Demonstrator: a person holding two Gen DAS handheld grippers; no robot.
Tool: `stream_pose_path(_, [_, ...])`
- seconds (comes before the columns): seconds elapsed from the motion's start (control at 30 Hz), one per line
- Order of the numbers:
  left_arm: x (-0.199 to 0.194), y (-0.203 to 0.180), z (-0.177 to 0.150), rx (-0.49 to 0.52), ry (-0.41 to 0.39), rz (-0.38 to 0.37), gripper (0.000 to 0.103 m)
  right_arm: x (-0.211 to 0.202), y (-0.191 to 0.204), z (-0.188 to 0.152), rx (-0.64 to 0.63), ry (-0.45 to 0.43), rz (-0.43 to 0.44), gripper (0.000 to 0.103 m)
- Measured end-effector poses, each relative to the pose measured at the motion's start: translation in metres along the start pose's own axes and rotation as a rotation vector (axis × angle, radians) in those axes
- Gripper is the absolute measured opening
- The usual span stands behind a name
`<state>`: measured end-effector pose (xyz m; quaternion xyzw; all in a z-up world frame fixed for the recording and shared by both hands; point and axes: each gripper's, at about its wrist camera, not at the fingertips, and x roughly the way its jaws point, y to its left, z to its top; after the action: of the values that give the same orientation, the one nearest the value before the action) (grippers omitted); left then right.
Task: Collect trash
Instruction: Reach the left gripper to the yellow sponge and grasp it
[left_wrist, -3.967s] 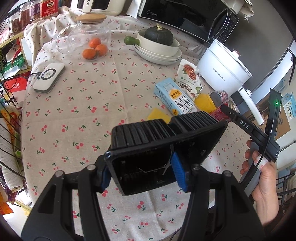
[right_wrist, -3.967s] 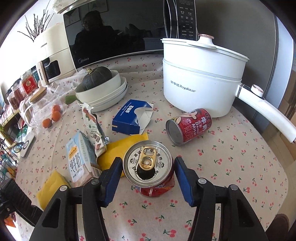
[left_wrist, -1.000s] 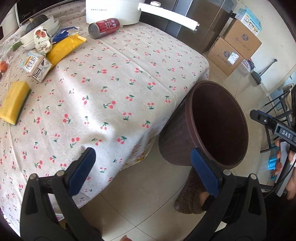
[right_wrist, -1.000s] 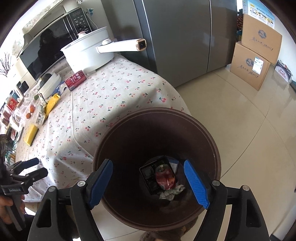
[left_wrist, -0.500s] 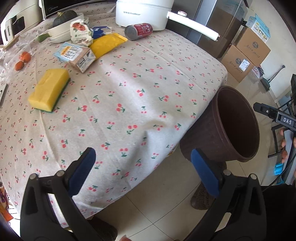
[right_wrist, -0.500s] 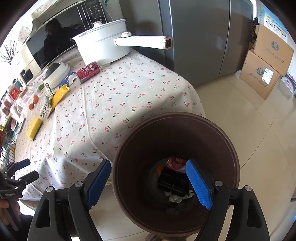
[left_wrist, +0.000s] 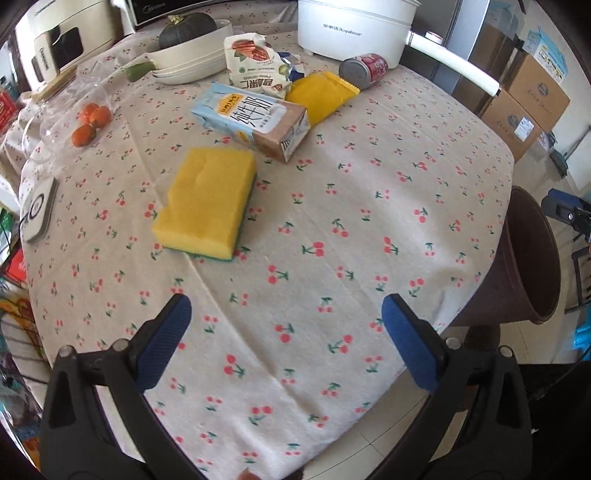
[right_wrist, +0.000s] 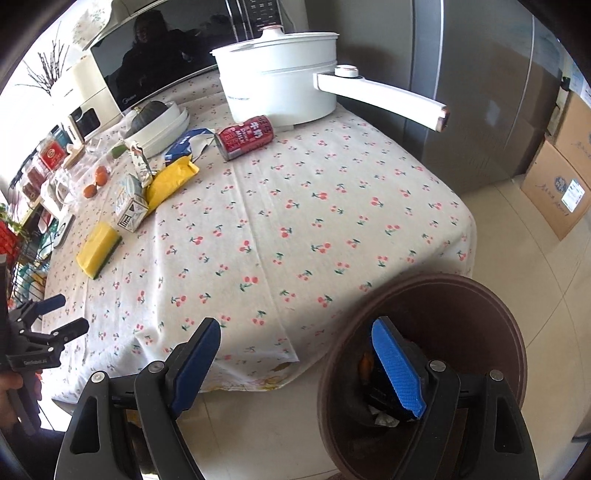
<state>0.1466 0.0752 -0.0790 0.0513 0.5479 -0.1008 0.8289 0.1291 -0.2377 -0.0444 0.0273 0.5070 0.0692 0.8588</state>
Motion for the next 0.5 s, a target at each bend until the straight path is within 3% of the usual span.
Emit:
stream_pose_path(0.17, [0.015,0.03,0.029,0.063,0.031,0.031,0.102,0.017,0.026,0.018,-0.021,0.012,0.015,0.086])
stream_pose_path(0.43, [0.048,0.059,0.047,-0.023,-0.008,0.002,0.101,0.039,0.048,0.037,-0.045,0.041,0.026,0.086])
stream_pose_path(0.5, [0.055,0.063,0.048,-0.052,-0.012,-0.021,0.094,0.045,0.049,0.04,-0.048,0.048,0.018,0.086])
